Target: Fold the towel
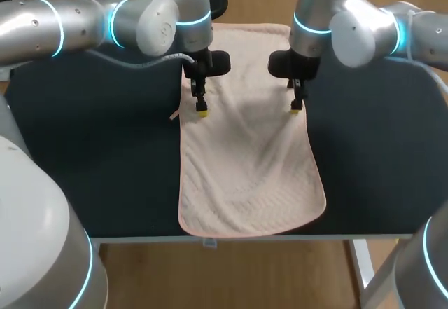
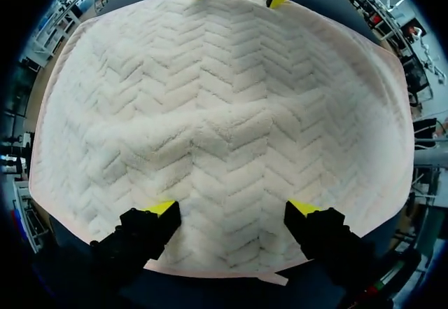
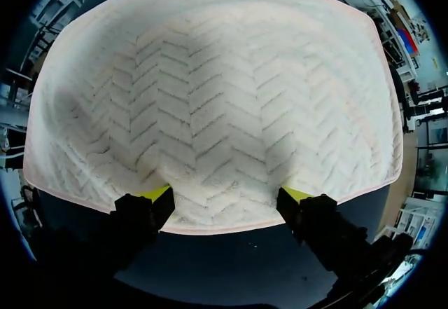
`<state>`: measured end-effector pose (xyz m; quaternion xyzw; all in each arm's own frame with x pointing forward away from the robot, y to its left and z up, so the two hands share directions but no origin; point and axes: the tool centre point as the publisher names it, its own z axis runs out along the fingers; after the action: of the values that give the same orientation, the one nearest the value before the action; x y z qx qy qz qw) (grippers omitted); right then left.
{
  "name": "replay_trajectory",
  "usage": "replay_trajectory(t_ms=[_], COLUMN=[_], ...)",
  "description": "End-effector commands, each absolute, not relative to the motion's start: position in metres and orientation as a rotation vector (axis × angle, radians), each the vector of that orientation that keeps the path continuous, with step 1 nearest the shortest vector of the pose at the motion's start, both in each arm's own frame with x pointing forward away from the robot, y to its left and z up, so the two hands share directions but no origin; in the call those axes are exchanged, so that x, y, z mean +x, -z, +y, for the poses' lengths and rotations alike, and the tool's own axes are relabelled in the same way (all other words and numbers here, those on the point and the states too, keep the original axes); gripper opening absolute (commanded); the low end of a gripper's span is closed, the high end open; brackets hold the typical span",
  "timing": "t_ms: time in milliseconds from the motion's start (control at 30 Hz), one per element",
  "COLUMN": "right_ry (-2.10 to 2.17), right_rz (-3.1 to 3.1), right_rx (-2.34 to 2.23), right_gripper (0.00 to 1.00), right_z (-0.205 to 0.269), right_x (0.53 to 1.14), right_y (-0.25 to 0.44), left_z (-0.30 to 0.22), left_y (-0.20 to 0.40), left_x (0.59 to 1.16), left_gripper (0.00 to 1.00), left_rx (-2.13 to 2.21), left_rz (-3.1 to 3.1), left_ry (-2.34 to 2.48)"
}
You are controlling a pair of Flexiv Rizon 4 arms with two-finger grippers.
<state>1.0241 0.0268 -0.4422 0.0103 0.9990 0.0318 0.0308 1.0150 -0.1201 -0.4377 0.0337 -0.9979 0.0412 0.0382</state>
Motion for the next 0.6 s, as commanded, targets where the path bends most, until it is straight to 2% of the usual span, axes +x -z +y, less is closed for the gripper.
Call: replay_trajectory(t_ms=[33, 133, 167, 200, 233, 267, 333, 400, 600], right_ry=[-0.092, -0.091, -0.09, -0.089, -0.089, -0.09, -0.09, -0.09, -0.088], right_rz=[3.094, 3.1, 3.101, 3.103, 3.105, 3.107, 3.11, 3.111, 3.11], right_rx=[0.029, 0.029, 0.027, 0.027, 0.027, 0.027, 0.026, 0.026, 0.035], right_gripper=[1.0, 1.0, 1.0, 1.0, 1.0, 1.0, 0.42, 0.0, 0.0], right_z=[0.0265, 0.0251, 0.0246, 0.0242, 0.0237, 0.0232, 0.0221, 0.0207, 0.0168], right_x=[1.028, 1.0264, 1.0257, 1.0252, 1.0247, 1.0241, 1.0229, 1.0217, 1.0186], right_y=[0.4491, 0.4501, 0.4504, 0.4506, 0.4507, 0.4509, 0.4512, 0.4512, 0.4483], left_z=[-0.1195, -0.1184, -0.1179, -0.1178, -0.1177, -0.1174, -0.1171, -0.1168, -0.1149], left_y=[0.447, 0.4486, 0.4493, 0.4499, 0.4504, 0.4511, 0.4532, 0.4547, 0.4536], left_x=[1.0195, 1.0182, 1.0174, 1.0167, 1.0159, 1.0149, 1.0133, 1.012, 1.011], left_gripper=[1.0, 1.0, 0.76, 0.48, 0.35, 0.02, 0.0, 0.0, 0.0], left_rx=[0.101, 0.094, 0.093, 0.092, 0.091, 0.09, 0.091, 0.09, 0.104], left_rz=[-3.05, -3.039, -3.038, -3.034, -3.027, -3.027, -3.016, -3.012, -3.003], left_ry=[-0.139, -0.163, -0.164, -0.165, -0.179, -0.179, -0.188, -0.194, -0.227])
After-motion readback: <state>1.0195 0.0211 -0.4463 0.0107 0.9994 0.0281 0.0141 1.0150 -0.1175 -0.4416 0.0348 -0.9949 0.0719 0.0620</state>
